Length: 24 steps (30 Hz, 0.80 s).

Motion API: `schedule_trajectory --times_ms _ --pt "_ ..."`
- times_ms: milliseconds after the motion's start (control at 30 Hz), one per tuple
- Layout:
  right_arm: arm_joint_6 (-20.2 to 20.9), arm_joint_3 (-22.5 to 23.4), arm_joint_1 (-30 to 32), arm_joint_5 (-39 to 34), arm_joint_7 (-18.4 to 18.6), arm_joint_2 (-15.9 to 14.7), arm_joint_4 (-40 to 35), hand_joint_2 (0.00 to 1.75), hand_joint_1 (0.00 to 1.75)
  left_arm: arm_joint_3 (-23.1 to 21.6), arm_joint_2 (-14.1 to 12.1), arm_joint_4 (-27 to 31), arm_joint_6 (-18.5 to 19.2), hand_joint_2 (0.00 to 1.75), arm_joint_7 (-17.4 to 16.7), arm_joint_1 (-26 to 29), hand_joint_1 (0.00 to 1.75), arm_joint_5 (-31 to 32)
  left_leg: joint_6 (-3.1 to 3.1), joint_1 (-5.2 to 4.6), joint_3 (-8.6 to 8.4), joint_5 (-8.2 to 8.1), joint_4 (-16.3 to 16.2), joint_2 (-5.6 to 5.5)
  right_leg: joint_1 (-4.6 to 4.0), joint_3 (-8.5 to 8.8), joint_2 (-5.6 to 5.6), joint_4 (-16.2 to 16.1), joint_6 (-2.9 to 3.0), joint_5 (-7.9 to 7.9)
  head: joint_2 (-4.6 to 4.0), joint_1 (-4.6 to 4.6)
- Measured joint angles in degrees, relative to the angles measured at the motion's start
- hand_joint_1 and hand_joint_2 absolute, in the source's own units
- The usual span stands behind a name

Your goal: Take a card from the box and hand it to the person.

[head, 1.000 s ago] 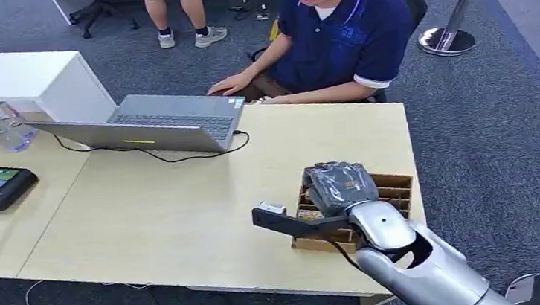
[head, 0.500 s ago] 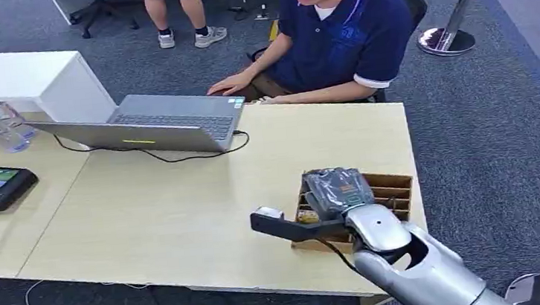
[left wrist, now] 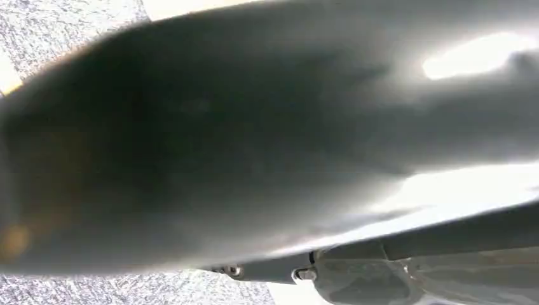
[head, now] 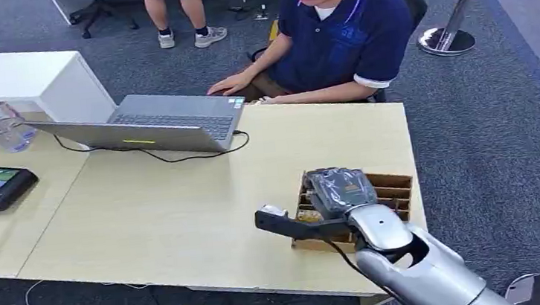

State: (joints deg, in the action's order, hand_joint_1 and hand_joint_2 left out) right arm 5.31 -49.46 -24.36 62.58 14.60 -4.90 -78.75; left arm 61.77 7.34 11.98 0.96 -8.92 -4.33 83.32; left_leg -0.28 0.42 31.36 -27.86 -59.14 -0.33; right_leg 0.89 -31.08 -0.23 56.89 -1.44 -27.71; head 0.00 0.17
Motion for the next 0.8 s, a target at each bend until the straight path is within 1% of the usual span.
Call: schedule_trajectory --times_ms 33,167,300,800 --pt "-0.2 0.4 0.0 0.0 0.1 0.0 0.0 1.75 1.12 0.0 0.0 0.0 0.0 0.00 0.0 0.0 0.00 0.0 0.00 0.00 0.00 0.00 0.0 0.00 0.00 0.00 0.00 0.0 0.00 0.00 0.00 -0.02" --pt "-0.3 1.2 -0.4 0.0 0.3 -0.2 -0.1 1.75 1.12 0.0 0.0 0.0 0.0 0.00 0.0 0.0 0.00 0.1 0.00 0.00 0.00 0.00 0.0 0.01 0.00 0.00 0.00 0.0 -0.01 0.01 0.00 0.00" --pt "-0.5 2.0 -0.4 0.0 0.6 -0.3 -0.2 1.75 1.17 -0.1 0.0 0.0 0.0 0.00 0.0 0.0 0.00 0.3 0.00 0.00 0.00 0.00 0.0 0.00 0.00 0.00 0.00 0.0 -0.01 0.01 0.00 -0.02" --pt "-0.7 3.3 -0.4 0.1 0.8 -0.4 -0.6 1.75 1.17 -0.2 -0.1 0.0 0.2 0.00 0.1 0.0 0.00 0.8 0.00 0.00 0.00 0.00 0.0 0.01 0.00 0.00 0.01 0.0 -0.01 0.02 0.00 0.00"
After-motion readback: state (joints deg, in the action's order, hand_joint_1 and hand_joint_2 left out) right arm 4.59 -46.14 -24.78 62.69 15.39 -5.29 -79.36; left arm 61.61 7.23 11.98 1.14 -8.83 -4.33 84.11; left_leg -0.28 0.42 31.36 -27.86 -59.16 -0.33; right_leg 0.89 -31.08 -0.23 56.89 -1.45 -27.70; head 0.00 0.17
